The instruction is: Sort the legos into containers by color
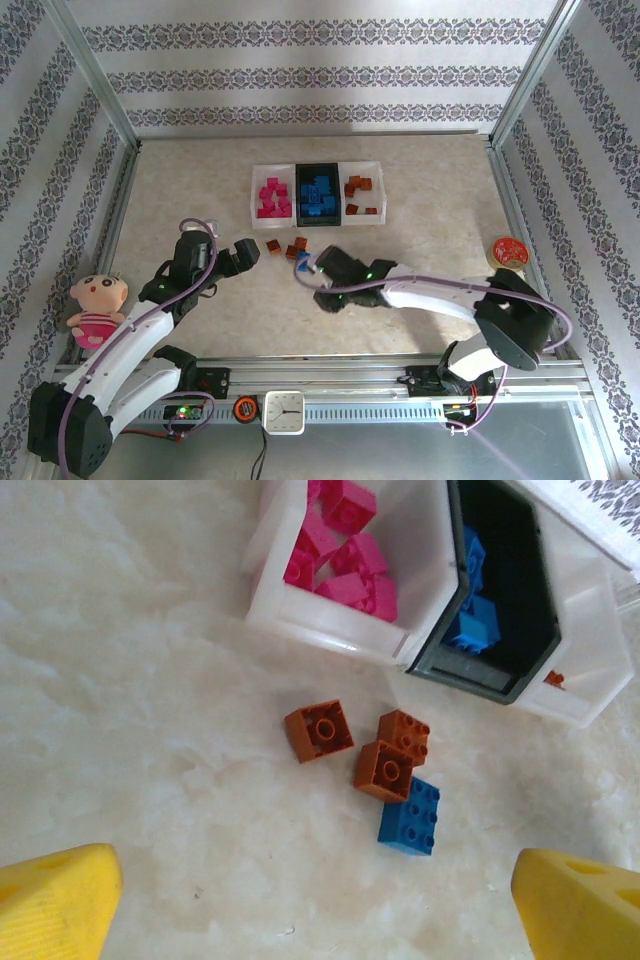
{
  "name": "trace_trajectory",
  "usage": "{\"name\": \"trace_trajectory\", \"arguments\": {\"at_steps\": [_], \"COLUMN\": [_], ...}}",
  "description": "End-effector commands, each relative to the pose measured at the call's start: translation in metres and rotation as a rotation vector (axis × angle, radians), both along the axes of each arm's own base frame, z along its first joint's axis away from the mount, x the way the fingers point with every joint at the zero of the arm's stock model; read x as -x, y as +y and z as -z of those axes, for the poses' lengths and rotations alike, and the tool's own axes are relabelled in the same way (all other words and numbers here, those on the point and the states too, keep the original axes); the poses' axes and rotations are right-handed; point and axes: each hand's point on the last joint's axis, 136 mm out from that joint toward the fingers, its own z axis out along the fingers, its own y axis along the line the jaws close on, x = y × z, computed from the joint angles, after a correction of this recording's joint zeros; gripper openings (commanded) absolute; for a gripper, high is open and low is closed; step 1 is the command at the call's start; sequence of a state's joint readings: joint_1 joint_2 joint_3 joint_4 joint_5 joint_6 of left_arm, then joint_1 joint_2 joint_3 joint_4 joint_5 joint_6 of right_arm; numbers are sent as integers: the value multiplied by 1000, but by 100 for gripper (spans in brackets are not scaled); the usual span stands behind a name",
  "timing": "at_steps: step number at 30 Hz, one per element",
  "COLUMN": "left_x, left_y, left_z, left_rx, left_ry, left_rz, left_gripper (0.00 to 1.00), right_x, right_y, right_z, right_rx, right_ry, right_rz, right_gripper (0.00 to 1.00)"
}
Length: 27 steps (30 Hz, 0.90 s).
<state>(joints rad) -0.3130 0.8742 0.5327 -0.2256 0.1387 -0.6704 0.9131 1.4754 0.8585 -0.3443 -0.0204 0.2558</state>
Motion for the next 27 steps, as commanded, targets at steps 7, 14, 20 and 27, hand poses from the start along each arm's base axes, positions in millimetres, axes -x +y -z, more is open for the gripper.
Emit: {"name": "trace_trajectory", "arguments": {"at_steps": [7,14,20,27], "left_x": [3,11,12,11], "left_y": [-8,-5,-3,-2], "left_z": [14,23,23,19], "left_rx": [59,41,38,23], "left_ry": [21,57,46,33], "left_rz": [14,14,11,13], "left_gripper": [100,100,100,100], "right_x": [-171,-256,-282,-265], "right_y": [-64,-102,-106,-98], "right_z": [-97,-61,-49,-79], "right_rx": [-239,-81,-82,-132], "right_ry": [-218,-200,-177,-215], "right_rz": [542,751,809,775], "right_gripper": [24,26,55,76]}}
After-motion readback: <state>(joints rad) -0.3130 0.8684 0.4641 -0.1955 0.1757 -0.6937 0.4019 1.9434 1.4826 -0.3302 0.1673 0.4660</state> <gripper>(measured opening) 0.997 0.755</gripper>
